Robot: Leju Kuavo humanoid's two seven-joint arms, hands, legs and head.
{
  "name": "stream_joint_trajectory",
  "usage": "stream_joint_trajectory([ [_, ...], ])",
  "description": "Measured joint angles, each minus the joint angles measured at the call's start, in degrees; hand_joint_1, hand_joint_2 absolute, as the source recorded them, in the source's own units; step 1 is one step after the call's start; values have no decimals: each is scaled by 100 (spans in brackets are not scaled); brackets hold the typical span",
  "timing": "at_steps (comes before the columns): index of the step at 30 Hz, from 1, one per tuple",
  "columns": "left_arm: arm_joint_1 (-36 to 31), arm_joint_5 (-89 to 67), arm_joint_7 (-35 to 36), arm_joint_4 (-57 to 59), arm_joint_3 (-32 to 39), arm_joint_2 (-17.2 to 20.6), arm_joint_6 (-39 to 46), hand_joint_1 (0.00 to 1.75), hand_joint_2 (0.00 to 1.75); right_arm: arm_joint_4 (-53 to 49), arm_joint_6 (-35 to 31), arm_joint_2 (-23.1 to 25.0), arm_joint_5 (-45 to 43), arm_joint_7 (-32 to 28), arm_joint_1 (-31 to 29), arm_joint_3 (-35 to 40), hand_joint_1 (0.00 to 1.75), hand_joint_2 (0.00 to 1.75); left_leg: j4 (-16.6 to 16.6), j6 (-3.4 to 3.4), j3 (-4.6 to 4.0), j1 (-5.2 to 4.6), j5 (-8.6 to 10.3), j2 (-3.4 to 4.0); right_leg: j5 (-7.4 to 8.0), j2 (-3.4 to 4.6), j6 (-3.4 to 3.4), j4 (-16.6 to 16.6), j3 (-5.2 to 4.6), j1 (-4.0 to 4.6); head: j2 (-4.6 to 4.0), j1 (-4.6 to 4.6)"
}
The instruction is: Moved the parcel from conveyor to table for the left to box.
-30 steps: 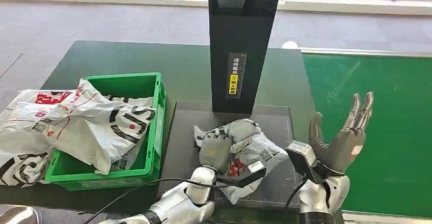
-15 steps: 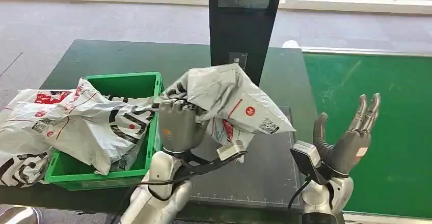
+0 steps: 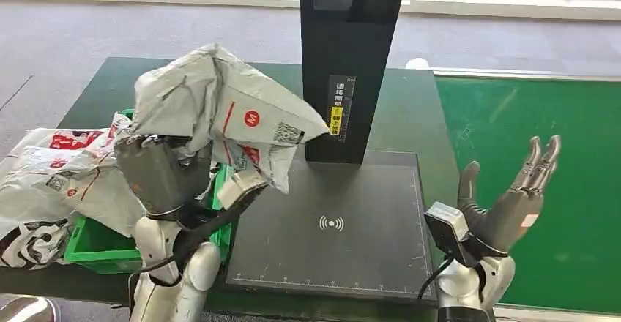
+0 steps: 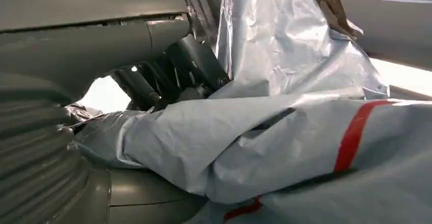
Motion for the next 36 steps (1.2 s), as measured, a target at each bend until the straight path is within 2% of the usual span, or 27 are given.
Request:
stream_joint_trajectory([
  [11, 81, 26, 31, -223, 275, 0, -2, 175, 175, -33, 0, 2, 2, 0, 14, -61, 0, 175, 0, 0, 0, 0, 0, -2, 0, -2, 0, 0, 2, 0, 2, 0],
  [15, 147, 236, 205, -216, 603, -2, -2, 175, 175, -103, 0, 2, -39, 0, 44, -92, 0, 175, 0, 0, 1, 0, 0, -1, 0, -1, 0, 0, 2, 0, 2, 0],
  [19, 239, 343, 294, 46, 1283, -11, -9, 175, 175, -207, 0, 2, -72, 0, 90, -153, 0, 175, 0, 0, 1, 2, 0, 0, -1, 0, -2, 0, -2, 1, 0, 0],
  [26, 277, 228, 911, 959, 1884, -15, -9, 175, 175, -339, 0, 2, -37, 2, 165, -258, 0, 175, 0, 0, 1, 1, 0, 2, -2, 0, -1, -1, -3, -1, 2, 0],
  [36, 261, 197, 1010, 1751, 2264, -28, -9, 175, 175, -376, 0, 4, -2, 0, 196, -363, 0, 175, 0, 0, 2, 1, 0, 3, -1, 1, -1, -1, -4, -1, 0, 0],
])
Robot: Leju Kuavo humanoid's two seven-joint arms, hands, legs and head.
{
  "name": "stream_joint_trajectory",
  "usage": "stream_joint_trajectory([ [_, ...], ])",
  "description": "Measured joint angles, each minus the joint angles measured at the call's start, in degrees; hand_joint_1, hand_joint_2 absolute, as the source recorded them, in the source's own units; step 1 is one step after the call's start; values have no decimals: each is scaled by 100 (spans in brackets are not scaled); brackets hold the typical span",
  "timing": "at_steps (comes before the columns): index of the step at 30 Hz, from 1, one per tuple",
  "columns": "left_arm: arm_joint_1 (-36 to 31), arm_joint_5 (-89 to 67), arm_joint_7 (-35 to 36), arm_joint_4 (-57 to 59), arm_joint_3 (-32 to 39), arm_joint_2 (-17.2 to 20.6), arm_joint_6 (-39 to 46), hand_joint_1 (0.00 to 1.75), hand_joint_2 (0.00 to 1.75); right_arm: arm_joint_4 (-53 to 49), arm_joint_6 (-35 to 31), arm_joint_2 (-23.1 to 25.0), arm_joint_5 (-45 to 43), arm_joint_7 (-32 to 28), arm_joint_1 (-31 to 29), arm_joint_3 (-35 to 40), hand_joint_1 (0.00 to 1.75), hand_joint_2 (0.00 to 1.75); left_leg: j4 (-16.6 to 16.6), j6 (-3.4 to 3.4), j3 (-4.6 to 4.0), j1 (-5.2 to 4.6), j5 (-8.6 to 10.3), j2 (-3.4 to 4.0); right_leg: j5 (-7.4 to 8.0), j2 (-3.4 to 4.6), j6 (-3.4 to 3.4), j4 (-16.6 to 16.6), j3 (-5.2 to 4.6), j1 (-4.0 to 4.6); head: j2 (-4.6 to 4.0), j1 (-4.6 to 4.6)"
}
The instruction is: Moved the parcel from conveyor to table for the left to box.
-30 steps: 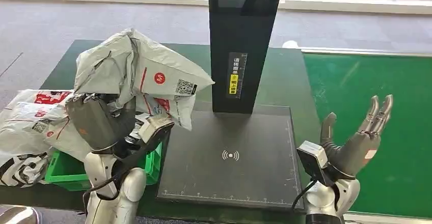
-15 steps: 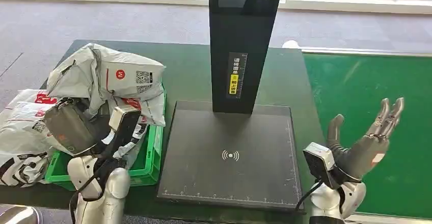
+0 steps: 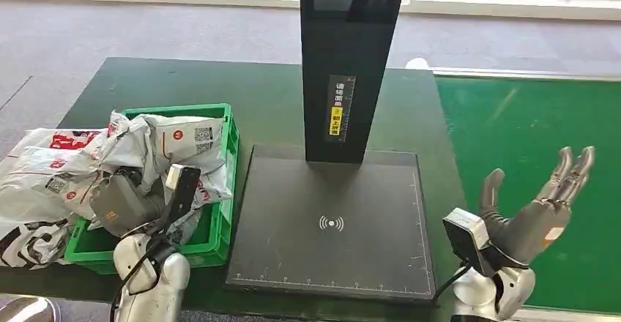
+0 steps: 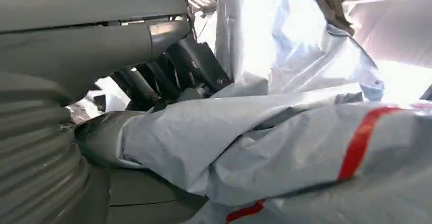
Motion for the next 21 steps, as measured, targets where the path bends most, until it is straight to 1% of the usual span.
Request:
stream_joint_trajectory([
  [7, -19, -116, 70, 284, 87, -4, 0, 175, 175, 2, 0, 0, -4, 0, 19, -17, 0, 175, 0, 0, 0, 0, 0, 1, 0, 0, 0, 0, -1, 0, 0, 0],
  [18, -31, -122, 72, 411, 105, -9, 0, 175, 175, 2, 0, 0, -11, 0, 23, -20, 0, 175, 0, 0, 1, 0, 0, 2, 0, 1, 0, 0, 0, 0, 0, 0],
  [19, -32, -122, 72, 413, 105, -9, 2, 10, 175, 2, 2, 0, -11, 0, 23, -20, 0, 175, 0, 0, 0, 0, 0, 2, 0, 1, 0, 0, 0, 0, 2, 0],
  [20, -33, -127, 76, 417, 105, -9, 0, 0, 175, 2, 0, 0, -11, 0, 23, -20, 0, 175, 0, 0, 0, 0, 0, 2, 0, 1, 0, 0, 0, 0, 0, 0],
  [21, -33, -155, 98, 419, 105, -9, 2, 0, 175, 2, 0, 0, -11, 0, 23, -20, 0, 175, 0, 0, 0, 0, 0, 2, 0, 1, 0, 0, 0, 0, 0, 0],
])
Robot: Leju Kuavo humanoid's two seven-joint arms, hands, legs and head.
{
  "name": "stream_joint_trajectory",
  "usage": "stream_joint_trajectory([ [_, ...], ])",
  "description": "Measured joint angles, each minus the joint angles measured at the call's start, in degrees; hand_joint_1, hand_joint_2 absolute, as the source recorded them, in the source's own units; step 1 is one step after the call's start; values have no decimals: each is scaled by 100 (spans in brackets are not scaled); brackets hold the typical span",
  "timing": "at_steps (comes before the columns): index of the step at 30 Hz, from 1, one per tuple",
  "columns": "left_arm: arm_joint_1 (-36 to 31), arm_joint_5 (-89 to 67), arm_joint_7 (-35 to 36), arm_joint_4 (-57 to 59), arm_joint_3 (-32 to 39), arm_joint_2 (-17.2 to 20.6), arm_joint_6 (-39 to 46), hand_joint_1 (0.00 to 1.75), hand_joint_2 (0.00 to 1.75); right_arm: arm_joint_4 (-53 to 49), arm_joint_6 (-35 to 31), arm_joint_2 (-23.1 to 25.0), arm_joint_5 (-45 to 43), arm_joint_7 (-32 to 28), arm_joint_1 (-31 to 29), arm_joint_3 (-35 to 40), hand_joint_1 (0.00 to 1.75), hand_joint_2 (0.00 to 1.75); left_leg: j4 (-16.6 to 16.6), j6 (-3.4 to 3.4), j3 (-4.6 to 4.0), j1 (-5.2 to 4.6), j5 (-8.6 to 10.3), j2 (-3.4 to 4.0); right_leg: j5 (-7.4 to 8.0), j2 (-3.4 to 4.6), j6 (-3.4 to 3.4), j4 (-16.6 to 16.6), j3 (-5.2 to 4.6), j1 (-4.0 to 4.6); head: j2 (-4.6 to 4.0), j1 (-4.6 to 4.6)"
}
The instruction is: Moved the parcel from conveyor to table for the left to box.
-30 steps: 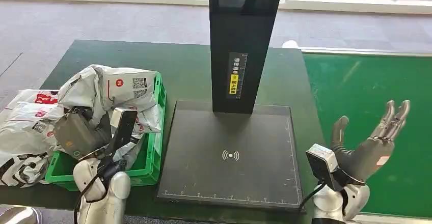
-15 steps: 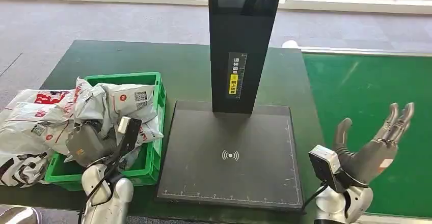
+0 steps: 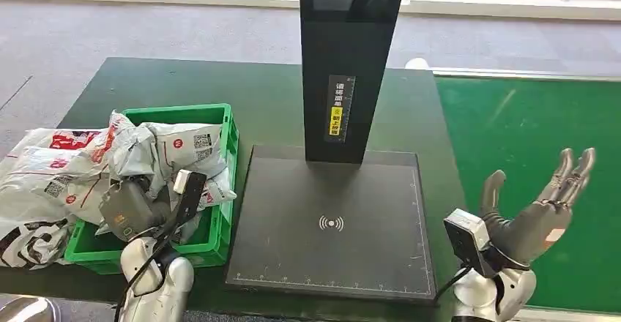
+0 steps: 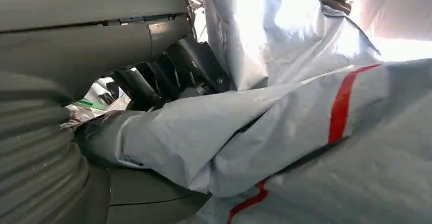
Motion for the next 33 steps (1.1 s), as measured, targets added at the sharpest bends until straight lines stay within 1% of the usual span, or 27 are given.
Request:
stream_joint_trajectory([
  [3, -1, -20, 26, 11, 2, 0, -2, 0, 175, 0, 2, 0, 0, 0, 0, 0, 0, 175, 0, 0, 0, 0, 0, 0, 0, 0, 0, 0, 0, 0, 2, 0],
  [4, -1, 9, 26, 2, 2, -2, 0, 0, 0, 0, 0, 0, 11, 0, 0, 0, 0, 175, 0, 0, 0, 0, 0, 0, 0, 0, 0, 0, 0, 0, 2, 0],
  [12, -1, 88, 15, -9, 2, -2, -2, 0, 0, 2, 0, 0, 87, 0, 0, -9, 0, 175, 0, 0, 0, 0, 0, 0, 0, 0, 0, 0, 1, 0, 2, 0],
  [16, 39, 733, -464, -483, 11, -7, 4, 0, 0, 24, 0, 0, 107, 2, 14, -94, 0, 175, 0, 0, -1, 1, 0, -4, 0, -2, 0, 0, 5, 1, 0, 0],
  [21, 63, 796, -514, -767, 59, -9, 4, 0, 0, 44, 0, 0, 87, 0, 17, -116, 0, 175, 0, 0, -1, 1, 0, -3, 0, -1, 0, 0, 4, 2, 2, 2],
  [25, 86, 822, -564, -1012, 103, -9, 4, 0, 0, 175, 9, -4, -131, 0, 15, -116, 0, 175, 0, 0, -1, 2, 0, -3, 0, -2, 0, 0, 4, 2, 2, 0],
  [33, 107, 955, -676, -1237, 109, -9, 4, 0, 0, 321, 9, -4, -133, 0, 8, -114, 0, 175, 0, 0, -1, 2, 0, -4, 0, -2, 0, 1, 6, 3, 2, 2],
])
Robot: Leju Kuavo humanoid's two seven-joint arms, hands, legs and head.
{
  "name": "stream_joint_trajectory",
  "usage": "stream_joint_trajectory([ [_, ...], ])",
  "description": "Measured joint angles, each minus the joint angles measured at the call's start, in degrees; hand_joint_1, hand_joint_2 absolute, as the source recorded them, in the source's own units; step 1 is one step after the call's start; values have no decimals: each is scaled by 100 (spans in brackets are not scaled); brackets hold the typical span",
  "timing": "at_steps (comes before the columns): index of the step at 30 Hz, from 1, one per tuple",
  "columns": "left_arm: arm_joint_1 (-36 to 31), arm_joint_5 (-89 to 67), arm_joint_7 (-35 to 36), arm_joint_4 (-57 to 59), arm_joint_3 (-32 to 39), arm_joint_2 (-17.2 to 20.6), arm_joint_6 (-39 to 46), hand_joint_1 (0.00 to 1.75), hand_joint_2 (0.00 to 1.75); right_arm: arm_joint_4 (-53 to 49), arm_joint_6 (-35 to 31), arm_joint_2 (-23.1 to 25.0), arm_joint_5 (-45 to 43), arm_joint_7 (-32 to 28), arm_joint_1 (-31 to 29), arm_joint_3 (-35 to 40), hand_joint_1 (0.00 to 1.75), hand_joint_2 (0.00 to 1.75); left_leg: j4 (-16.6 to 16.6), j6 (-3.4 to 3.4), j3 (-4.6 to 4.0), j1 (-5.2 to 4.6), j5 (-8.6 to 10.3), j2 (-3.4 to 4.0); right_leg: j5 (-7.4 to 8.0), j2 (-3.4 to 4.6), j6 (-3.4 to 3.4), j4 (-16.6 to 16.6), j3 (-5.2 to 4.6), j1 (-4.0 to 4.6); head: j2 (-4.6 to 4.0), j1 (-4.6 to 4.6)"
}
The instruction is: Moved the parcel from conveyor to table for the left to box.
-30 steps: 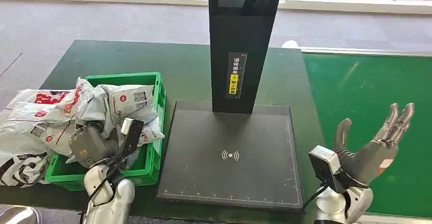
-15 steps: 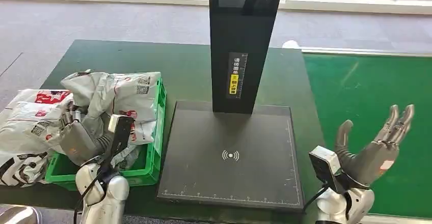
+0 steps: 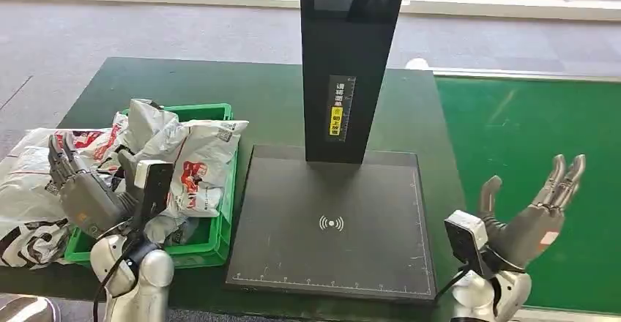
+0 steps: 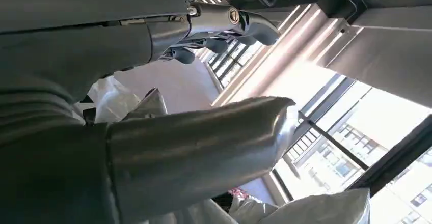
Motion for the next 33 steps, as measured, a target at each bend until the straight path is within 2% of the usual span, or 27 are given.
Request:
stream_joint_trajectory([
  [14, 21, 46, -11, -203, 35, -2, 0, 0, 0, 83, 0, 0, 42, 0, -1, 0, 0, 175, 0, 0, 0, 0, 0, 0, 0, 0, 0, 0, 0, 0, -2, 0],
  [15, 22, 72, -26, -216, 37, -2, 0, 0, 175, 81, 0, 0, 50, 0, -1, -2, 0, 175, 0, 0, 0, 0, 0, 0, 0, 0, 0, 0, -1, 0, 0, 0],
  [17, 28, 359, -228, -273, 35, -2, 0, 0, 175, 81, 0, 0, 50, 0, -1, 0, 0, 175, 0, 0, 0, 0, 0, 0, 0, 0, 0, 0, -1, 0, 0, 0],
  [18, 31, 771, -578, -310, 37, -2, 0, 0, 175, 81, 0, 0, 35, 0, 0, -2, 0, 175, 0, 0, 0, 0, 0, 0, 0, 0, 0, 0, -1, 0, 0, 0],
  [21, 28, 3292, -2460, -197, 11, -7, -2, 0, 175, 83, -2, -2, -198, 0, 6, 11, 0, 175, 0, 0, 2, 0, 0, 0, 0, -1, 0, -1, -4, -1, -2, -2],
  [23, 6, 4801, -3105, -105, -217, -9, -233, 0, 175, 98, 0, -22, -661, 0, 40, 124, 0, 175, 0, 0, -2, 1, 0, -4, 0, -3, 0, 0, -2, 1, -2, 0],
  [27, 46, 6059, -3331, -381, -1087, 44, -894, 0, 175, 177, 129, -103, -1176, 0, 127, 672, 0, 175, 0, 0, -2, 0, 0, -6, 0, -4, 0, 0, 2, 1, -2, 0],
  [33, 192, 6631, -3335, -936, -1823, 98, -1537, 0, 175, 181, 761, -278, -2003, 0, 128, 1524, 0, 175, 0, 0, -2, 0, 0, -5, 0, -4, 0, 0, 1, 1, 0, -2],
])
